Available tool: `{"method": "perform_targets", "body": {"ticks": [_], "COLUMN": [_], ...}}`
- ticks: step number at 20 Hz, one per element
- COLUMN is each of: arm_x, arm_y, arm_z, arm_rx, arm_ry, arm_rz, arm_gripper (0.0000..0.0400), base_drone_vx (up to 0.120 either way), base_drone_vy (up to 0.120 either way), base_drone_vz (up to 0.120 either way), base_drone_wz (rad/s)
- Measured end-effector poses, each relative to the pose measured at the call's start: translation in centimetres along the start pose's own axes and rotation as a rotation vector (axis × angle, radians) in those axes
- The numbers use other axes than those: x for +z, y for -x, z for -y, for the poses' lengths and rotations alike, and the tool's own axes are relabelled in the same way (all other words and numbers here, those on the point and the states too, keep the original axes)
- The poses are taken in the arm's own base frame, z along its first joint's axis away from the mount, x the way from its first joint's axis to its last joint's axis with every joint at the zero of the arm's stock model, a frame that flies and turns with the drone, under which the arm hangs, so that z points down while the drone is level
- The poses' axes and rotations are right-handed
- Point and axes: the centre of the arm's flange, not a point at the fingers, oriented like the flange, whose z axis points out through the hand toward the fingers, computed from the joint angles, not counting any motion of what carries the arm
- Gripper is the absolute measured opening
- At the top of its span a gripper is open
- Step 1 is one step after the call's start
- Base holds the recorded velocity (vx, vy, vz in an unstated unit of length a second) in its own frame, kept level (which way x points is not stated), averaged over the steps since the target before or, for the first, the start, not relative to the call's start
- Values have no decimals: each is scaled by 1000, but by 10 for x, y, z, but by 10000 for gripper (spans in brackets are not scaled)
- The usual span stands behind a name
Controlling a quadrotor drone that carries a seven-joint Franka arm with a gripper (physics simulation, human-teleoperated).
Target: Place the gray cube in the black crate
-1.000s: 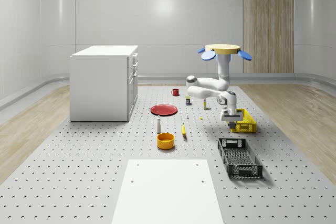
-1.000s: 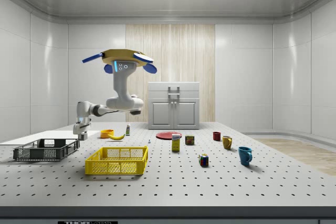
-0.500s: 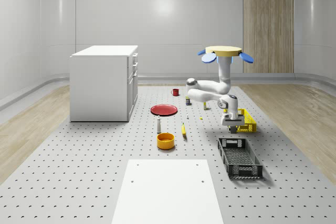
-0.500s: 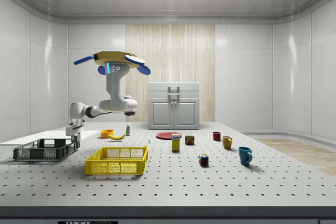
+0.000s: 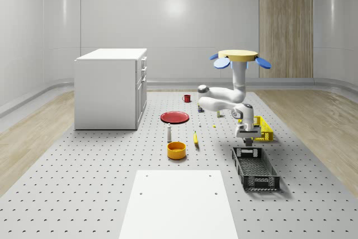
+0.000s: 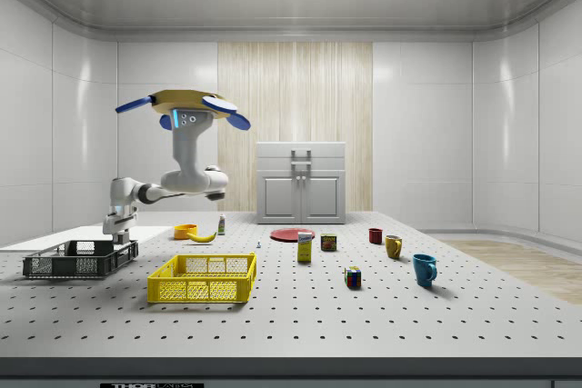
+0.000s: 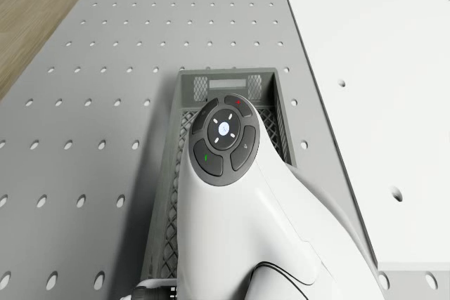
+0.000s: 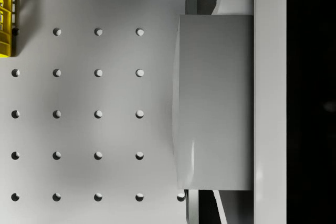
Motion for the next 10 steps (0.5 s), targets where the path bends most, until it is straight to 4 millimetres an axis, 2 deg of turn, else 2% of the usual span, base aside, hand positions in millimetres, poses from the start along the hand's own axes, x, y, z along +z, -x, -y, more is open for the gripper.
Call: {"method": "perform_targets", "body": {"ticks": [1, 3, 5, 8, 10], "arm_x": [0, 0, 0, 0, 0], "arm_y": [0, 0, 0, 0, 0], "arm_z": [0, 0, 0, 0, 0], "arm_rx": [0, 0, 0, 0, 0], "arm_ry": [0, 0, 0, 0, 0], "arm_rz": [0, 0, 0, 0, 0], "arm_gripper": [251, 251, 251, 251, 251], "base_drone_vx": [120, 120, 120, 120, 120], "base_drone_vy": [0, 0, 0, 0, 0], "base_drone_vz": [0, -80, 0, -120, -40], "base_drone_wz": [0, 0, 0, 0, 0]}}
